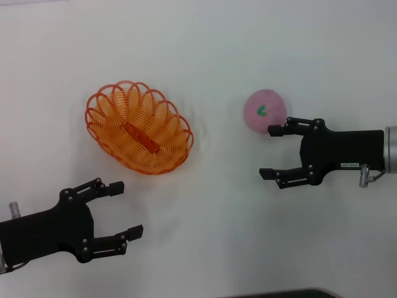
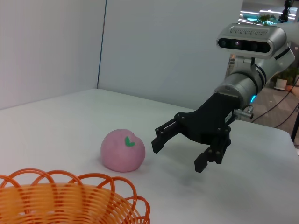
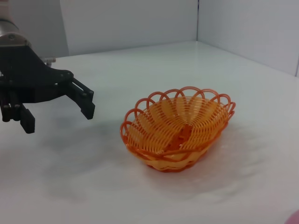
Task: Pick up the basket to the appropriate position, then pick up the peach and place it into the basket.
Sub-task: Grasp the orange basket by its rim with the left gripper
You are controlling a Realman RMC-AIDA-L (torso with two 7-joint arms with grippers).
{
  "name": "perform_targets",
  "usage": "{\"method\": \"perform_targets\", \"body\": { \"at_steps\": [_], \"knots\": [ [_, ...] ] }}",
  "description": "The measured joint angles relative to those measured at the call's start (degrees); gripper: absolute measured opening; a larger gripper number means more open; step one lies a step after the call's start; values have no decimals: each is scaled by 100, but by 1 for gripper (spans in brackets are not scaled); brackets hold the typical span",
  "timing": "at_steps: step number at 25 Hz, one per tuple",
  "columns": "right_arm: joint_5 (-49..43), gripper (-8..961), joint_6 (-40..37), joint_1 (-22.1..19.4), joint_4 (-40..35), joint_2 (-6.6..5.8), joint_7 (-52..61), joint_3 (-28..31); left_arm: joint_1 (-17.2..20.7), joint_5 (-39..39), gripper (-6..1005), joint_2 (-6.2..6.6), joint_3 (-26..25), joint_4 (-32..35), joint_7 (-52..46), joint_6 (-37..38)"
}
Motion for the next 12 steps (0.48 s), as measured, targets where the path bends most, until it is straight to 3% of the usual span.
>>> {"method": "perform_targets", "body": {
  "at_steps": [12],
  "knots": [
    [18, 941, 0, 9, -2, 0, 1, -3, 13, -67, 873, 10, -148, 2, -35, 134]
  ]
}}
